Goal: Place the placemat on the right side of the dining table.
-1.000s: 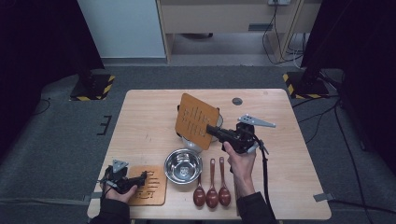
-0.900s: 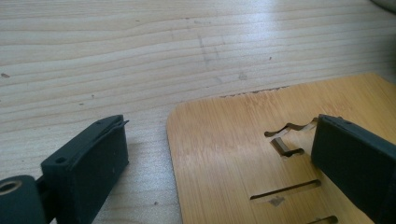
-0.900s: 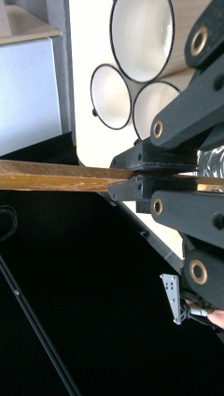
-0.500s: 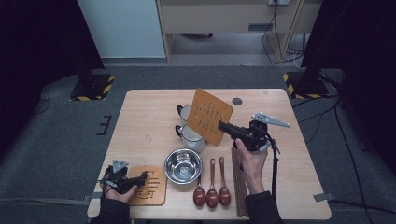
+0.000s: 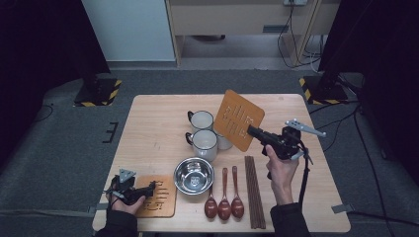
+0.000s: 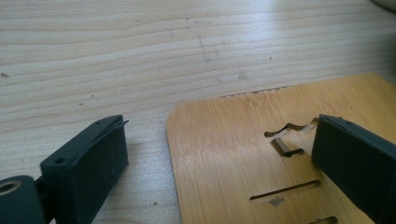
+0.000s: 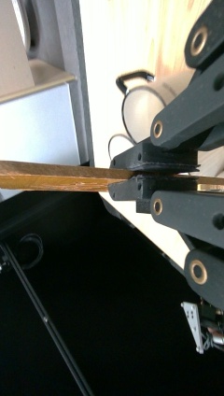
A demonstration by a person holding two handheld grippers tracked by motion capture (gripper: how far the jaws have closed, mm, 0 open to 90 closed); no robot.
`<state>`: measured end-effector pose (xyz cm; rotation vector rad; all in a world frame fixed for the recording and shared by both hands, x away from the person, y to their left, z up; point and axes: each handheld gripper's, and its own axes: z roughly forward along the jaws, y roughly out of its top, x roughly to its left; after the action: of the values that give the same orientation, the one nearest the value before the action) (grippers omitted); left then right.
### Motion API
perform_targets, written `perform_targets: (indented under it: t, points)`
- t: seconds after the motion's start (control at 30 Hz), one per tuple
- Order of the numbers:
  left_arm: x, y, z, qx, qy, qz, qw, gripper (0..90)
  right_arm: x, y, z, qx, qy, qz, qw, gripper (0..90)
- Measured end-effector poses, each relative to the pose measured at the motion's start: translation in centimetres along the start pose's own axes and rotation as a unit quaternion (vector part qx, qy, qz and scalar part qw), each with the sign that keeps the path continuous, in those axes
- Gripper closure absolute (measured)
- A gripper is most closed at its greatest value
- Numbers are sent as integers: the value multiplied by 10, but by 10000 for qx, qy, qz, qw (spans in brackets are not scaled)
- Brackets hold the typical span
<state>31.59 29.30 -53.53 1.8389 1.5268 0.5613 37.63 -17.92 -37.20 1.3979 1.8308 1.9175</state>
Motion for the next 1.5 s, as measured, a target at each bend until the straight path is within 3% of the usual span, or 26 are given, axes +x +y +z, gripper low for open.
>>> perform_targets:
  t: [0.43, 1.5]
  points:
    - [0, 0, 0, 9, 3, 5, 10000, 23, -23, 6, -28, -203, -334, 89, 9992, 873]
    - [0, 0, 0, 12, 9, 3, 10000, 20, -67, -12, -59, -296, -1107, 335, 9929, 872]
